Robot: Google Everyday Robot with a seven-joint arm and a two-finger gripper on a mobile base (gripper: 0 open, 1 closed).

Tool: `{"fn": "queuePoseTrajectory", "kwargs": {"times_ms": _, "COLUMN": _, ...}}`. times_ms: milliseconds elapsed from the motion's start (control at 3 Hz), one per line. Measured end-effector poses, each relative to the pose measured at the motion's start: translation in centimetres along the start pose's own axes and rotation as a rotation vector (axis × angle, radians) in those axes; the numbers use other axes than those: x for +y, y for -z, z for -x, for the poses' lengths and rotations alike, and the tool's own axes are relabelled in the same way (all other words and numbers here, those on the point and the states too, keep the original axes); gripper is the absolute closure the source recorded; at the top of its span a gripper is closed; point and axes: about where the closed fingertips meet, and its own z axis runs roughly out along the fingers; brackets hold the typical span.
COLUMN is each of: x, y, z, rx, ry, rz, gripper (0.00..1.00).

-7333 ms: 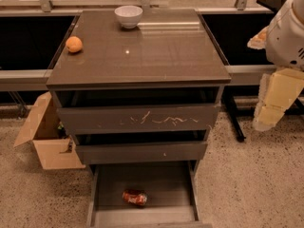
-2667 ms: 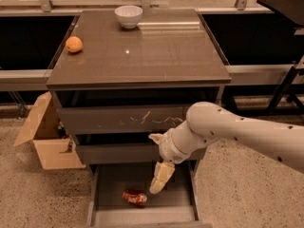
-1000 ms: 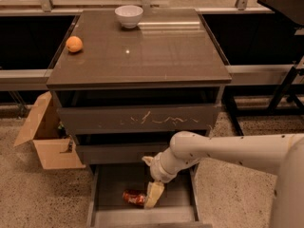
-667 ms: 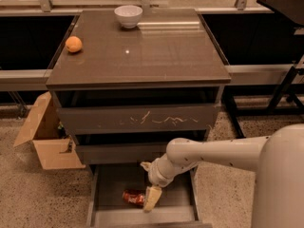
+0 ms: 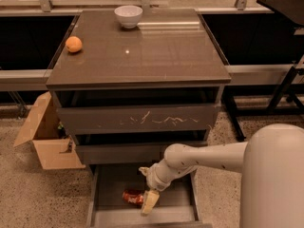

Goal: Pick coke can from bottom drawer and place on counter

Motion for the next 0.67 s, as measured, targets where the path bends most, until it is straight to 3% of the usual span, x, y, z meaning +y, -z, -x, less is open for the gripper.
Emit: {"fn": "queuePoseTrajectory", "kwargs": {"times_ms": 667, "x": -2.7, "y": -5.6, "z": -2.2, "rx": -0.032, "ry": -0.039, "rz": -0.026, "gripper": 0.00}}
